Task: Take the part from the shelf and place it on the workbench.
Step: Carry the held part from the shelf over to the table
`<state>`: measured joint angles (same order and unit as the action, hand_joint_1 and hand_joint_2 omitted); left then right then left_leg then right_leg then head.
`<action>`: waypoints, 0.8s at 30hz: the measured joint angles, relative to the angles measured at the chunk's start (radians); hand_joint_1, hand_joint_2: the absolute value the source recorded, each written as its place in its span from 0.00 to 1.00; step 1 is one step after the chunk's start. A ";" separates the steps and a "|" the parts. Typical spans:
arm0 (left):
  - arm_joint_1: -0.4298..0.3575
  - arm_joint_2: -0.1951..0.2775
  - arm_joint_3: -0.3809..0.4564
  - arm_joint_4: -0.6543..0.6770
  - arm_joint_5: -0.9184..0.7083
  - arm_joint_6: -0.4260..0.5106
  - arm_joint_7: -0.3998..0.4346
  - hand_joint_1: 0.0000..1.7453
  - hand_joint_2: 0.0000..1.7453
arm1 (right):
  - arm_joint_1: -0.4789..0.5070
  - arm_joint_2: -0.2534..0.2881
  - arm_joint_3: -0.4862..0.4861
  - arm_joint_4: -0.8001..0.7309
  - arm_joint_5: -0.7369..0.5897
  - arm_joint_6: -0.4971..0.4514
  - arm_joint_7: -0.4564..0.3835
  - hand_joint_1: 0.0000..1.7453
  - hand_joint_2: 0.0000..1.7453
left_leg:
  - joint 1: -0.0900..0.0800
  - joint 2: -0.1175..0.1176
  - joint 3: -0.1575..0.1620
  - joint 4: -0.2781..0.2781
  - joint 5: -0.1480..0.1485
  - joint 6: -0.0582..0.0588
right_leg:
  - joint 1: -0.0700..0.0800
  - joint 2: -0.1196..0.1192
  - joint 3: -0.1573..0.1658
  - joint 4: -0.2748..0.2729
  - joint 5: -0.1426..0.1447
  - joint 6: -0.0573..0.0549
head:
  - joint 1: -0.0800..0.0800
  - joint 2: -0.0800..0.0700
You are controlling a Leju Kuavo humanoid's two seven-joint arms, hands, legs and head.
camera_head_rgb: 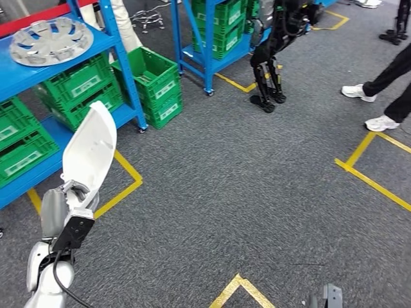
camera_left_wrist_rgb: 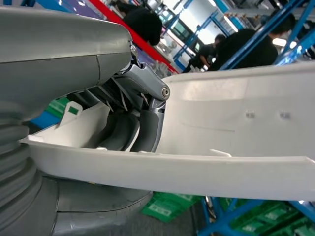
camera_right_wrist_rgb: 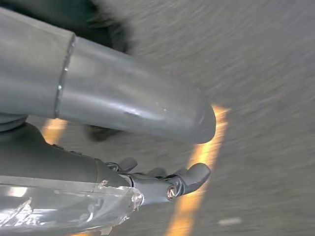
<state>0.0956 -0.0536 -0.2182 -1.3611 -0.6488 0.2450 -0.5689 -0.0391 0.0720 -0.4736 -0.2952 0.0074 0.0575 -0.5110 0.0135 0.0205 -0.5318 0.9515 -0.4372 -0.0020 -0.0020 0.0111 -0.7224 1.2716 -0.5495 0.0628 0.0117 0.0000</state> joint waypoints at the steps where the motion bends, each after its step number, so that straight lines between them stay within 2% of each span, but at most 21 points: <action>1: 0.007 -0.001 -0.001 -0.004 0.002 0.003 0.005 0.89 1.00 | 0.005 0.001 -0.007 0.015 0.010 -0.030 0.048 0.00 0.00 | 0.000 0.011 -0.001 0.000 0.001 -0.002 | -0.004 -0.004 0.004 0.009 0.002 0.005 | 0.000 0.000; 2: 0.012 -0.002 -0.002 -0.009 0.003 0.006 0.010 0.89 1.00 | 0.011 0.002 -0.013 0.027 0.018 -0.057 0.092 0.00 0.00 | 0.001 0.021 -0.001 0.001 0.002 -0.004 | -0.008 -0.009 0.028 -0.022 0.021 0.009 | 0.000 0.000; 4: 0.017 -0.003 -0.004 -0.019 0.003 0.014 0.016 0.89 1.00 | 0.020 0.005 -0.020 0.043 0.030 -0.089 0.147 0.00 0.00 | 0.001 0.038 -0.003 0.006 0.001 -0.014 | -0.013 -0.036 0.110 -0.154 0.071 0.016 | 0.001 0.000; 5: 0.019 -0.003 -0.004 -0.025 0.003 0.018 0.020 0.89 1.00 | 0.020 0.008 -0.022 0.048 0.034 -0.097 0.163 0.00 0.00 | 0.000 0.047 -0.005 0.011 0.000 -0.021 | -0.013 -0.047 0.141 -0.209 0.087 0.012 | 0.001 0.000; 6: 0.021 -0.003 -0.004 -0.031 0.002 0.022 0.022 0.89 1.00 | 0.019 0.010 -0.023 0.052 0.039 -0.103 0.177 0.00 0.00 | -0.002 0.054 -0.007 0.014 -0.001 -0.029 | -0.012 -0.054 0.157 -0.242 0.094 0.004 | 0.000 0.000; 7: 0.023 -0.003 -0.005 -0.037 0.001 0.026 0.024 0.89 1.00 | 0.019 0.012 -0.024 0.056 0.044 -0.108 0.190 0.00 0.00 | -0.004 0.061 -0.009 0.017 0.000 -0.035 | -0.009 -0.053 0.158 -0.252 0.093 -0.007 | -0.001 0.000; 8: 0.024 -0.003 -0.006 -0.041 0.000 0.029 0.027 0.89 1.00 | 0.019 0.013 -0.024 0.060 0.049 -0.113 0.202 0.00 0.00 | -0.004 0.069 -0.010 0.018 0.002 -0.041 | -0.007 -0.041 0.153 -0.249 0.096 -0.021 | -0.002 0.000; 9: 0.026 -0.004 -0.008 -0.045 0.000 0.033 0.029 0.89 1.00 | 0.022 0.013 -0.025 0.063 0.055 -0.119 0.212 0.00 0.00 | -0.002 0.071 -0.010 0.018 0.002 -0.046 | -0.006 -0.033 0.148 -0.247 0.098 -0.031 | -0.003 0.000; 12: 0.028 -0.005 -0.011 -0.052 -0.001 0.039 0.034 0.89 1.00 | 0.026 0.014 -0.025 0.068 0.068 -0.129 0.229 0.00 0.00 | 0.003 0.042 -0.018 0.035 -0.023 -0.056 | -0.007 -0.017 0.142 -0.248 0.106 -0.049 | -0.005 0.000; 13: 0.028 -0.005 -0.011 -0.053 -0.001 0.039 0.034 0.89 1.00 | 0.026 0.014 -0.025 0.069 0.069 -0.130 0.229 0.00 0.00 | 0.004 0.033 -0.020 0.040 -0.030 -0.057 | -0.007 -0.016 0.141 -0.248 0.107 -0.050 | -0.006 0.000; 18: 0.028 -0.005 -0.011 -0.053 -0.001 0.040 0.034 0.89 1.00 | 0.026 0.014 -0.025 0.069 0.069 -0.130 0.230 0.00 0.00 | 0.004 0.028 -0.023 0.047 -0.036 -0.057 | -0.007 -0.015 0.140 -0.248 0.107 -0.051 | -0.006 0.000; 19: 0.029 -0.005 -0.011 -0.054 -0.001 0.040 0.035 0.89 1.00 | 0.026 0.014 -0.025 0.069 0.070 -0.131 0.230 0.00 0.00 | 0.003 0.021 -0.029 0.060 -0.046 -0.057 | -0.007 -0.013 0.139 -0.248 0.108 -0.053 | -0.007 0.000; 21: 0.031 -0.004 -0.011 -0.057 -0.001 0.042 0.035 0.89 1.00 | 0.024 0.015 -0.025 0.070 0.073 -0.132 0.232 0.00 0.00 | 0.002 0.002 -0.070 0.152 -0.098 -0.056 | -0.005 -0.003 0.132 -0.248 0.113 -0.059 | -0.011 0.000; 22: 0.034 -0.003 -0.011 -0.058 -0.001 0.044 0.035 0.89 1.00 | 0.023 0.015 -0.025 0.071 0.075 -0.136 0.233 0.00 0.00 | -0.001 -0.006 -0.101 0.222 -0.127 -0.052 | -0.002 0.010 0.126 -0.248 0.117 -0.063 | -0.013 0.000; 23: 0.038 -0.002 -0.012 -0.061 -0.001 0.049 0.035 0.89 1.00 | 0.022 0.017 -0.025 0.072 0.080 -0.143 0.234 0.00 0.00 | -0.005 -0.034 -0.090 0.209 -0.118 -0.038 | 0.004 0.034 0.118 -0.247 0.125 -0.065 | -0.015 0.000; 24: 0.042 -0.001 -0.012 -0.064 -0.001 0.054 0.036 0.89 1.00 | 0.020 0.019 -0.025 0.074 0.086 -0.150 0.235 0.00 0.00 | -0.009 -0.055 -0.066 0.165 -0.095 -0.027 | 0.008 0.058 0.109 -0.246 0.133 -0.063 | -0.015 0.000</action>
<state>0.1378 -0.0550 -0.2303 -1.4249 -0.6497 0.2992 -0.5325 -0.0190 0.0907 -0.4982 -0.2216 0.0936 -0.0927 -0.2760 0.0043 -0.0347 -0.5976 1.1165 -0.5321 -0.0287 0.0059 0.0689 -0.6137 1.0259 -0.4169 0.0000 -0.0028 0.0000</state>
